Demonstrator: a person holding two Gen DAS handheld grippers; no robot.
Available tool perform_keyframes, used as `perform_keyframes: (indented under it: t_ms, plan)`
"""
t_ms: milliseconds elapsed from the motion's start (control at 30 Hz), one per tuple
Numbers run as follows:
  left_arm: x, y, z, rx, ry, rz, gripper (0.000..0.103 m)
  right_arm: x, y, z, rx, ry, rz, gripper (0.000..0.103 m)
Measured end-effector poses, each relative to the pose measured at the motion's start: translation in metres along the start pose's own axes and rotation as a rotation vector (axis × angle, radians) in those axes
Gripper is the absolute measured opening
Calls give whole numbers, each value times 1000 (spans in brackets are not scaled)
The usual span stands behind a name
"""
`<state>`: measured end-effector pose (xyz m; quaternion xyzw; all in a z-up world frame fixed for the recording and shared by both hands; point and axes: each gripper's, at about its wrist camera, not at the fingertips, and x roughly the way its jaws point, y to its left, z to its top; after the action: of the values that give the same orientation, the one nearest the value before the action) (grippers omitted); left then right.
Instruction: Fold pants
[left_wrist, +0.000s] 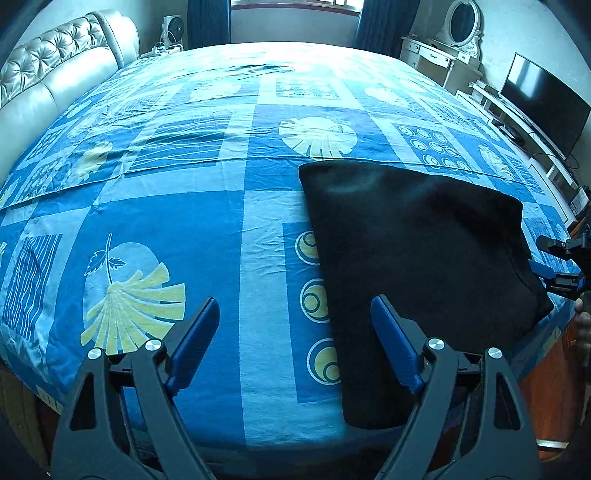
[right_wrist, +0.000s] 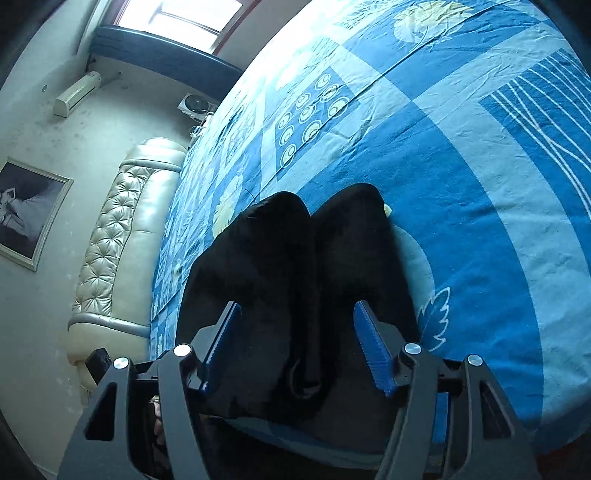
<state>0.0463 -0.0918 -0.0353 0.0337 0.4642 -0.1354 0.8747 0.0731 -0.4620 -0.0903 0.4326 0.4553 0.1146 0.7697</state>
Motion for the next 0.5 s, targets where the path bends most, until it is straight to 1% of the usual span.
perform_keyframes:
  t_ms: [100, 133, 200, 233, 267, 367, 433, 500]
  plan:
    - [4, 5, -2, -12, 12, 2, 84, 16, 3, 4, -11, 38, 2, 65]
    - [5, 5, -2, -16, 17, 0, 84, 19, 5, 5, -22, 49, -7, 63]
    - [8, 8, -4, -26, 24, -1, 84, 21, 11, 3, -59, 65, -29, 51]
    - [8, 9, -4, -28, 24, 1, 84, 23, 15, 2, -81, 85, -23, 29]
    - [9, 10, -4, -29, 25, 2, 84, 26, 18, -1, -85, 111, 1, 10]
    - [9, 12, -5, -38, 30, 5, 84, 25, 33, -7, -134, 102, -17, 9]
    - [7, 13, -4, -44, 30, -8, 84, 10, 44, -7, -156, 48, 5, 8]
    - [4, 12, -3, -47, 31, -25, 84, -8, 51, -6, -180, -7, -6, 7]
